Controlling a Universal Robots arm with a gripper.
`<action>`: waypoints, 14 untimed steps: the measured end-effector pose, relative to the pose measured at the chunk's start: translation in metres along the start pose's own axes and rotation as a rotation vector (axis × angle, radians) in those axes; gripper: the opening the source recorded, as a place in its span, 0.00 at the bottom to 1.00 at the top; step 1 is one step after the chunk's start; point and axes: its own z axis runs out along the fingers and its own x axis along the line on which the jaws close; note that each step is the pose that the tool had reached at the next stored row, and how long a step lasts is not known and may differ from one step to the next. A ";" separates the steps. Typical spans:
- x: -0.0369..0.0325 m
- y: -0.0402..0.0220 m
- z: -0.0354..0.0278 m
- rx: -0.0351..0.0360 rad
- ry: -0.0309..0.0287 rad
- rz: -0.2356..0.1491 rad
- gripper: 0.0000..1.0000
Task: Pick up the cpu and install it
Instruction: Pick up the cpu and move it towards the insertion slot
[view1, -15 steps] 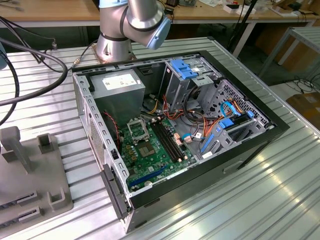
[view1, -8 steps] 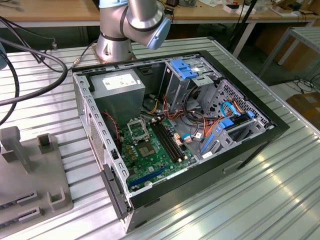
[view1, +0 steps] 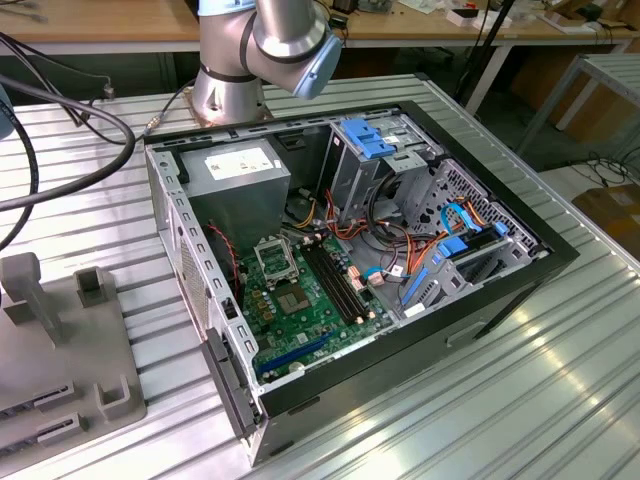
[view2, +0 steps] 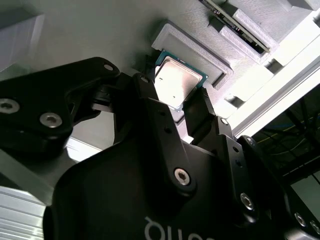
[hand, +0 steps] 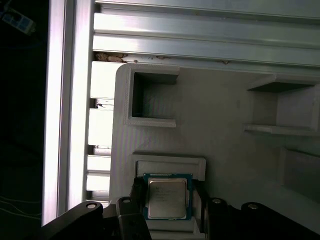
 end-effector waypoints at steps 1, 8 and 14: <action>0.0000 0.0000 0.0000 0.0000 0.0000 0.000 0.49; -0.0011 -0.0001 -0.0001 0.0000 0.0000 0.008 0.49; -0.0014 0.0005 -0.0001 0.0004 -0.0001 0.035 0.49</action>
